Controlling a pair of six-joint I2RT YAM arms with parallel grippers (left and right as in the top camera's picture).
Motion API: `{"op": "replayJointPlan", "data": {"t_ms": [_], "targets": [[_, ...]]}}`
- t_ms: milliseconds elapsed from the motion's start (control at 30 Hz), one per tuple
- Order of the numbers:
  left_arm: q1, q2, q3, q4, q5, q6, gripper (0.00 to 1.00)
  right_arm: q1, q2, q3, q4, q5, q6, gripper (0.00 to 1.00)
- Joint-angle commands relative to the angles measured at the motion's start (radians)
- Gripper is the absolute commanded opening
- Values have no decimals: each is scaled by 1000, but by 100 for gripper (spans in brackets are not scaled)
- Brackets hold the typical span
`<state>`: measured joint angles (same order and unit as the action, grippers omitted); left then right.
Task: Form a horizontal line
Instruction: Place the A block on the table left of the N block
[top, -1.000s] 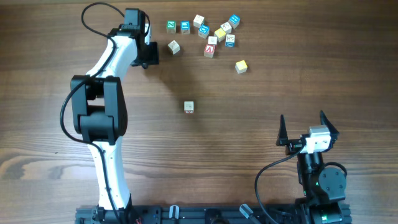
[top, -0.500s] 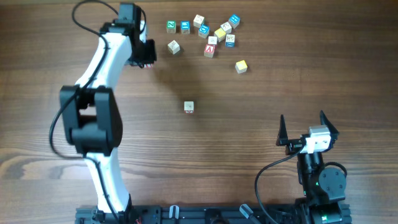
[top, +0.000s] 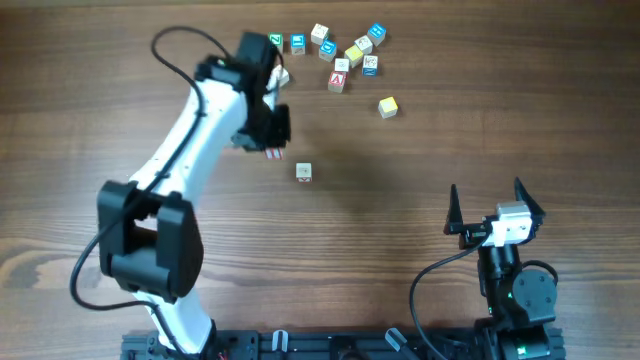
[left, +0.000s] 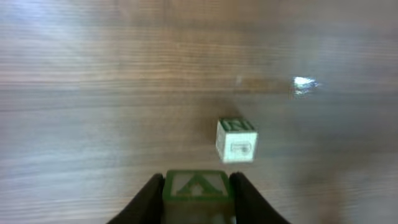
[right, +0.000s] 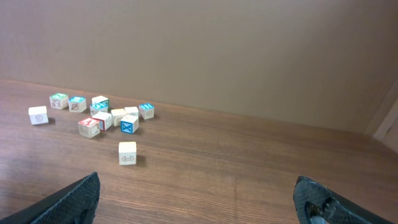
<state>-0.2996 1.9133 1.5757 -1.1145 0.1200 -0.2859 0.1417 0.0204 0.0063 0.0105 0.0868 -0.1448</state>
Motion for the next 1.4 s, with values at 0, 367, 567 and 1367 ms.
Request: {"op": "replayJointPlan", "data": {"t_ms": [0, 367, 567, 1367], "targets": [[-23, -6, -163, 137, -32, -90, 27, -6, -6, -1, 3, -9, -12, 99], [-24, -3, -395, 447, -88, -119, 32, -6, -6, -1, 3, -9, -12, 100], [-24, -2, -398, 472, -88, -119, 47, -6, -6, -1, 3, -9, -12, 100], [82, -2, -398, 544, -252, -197, 31, -6, -6, -1, 3, -9, -12, 100]]}}
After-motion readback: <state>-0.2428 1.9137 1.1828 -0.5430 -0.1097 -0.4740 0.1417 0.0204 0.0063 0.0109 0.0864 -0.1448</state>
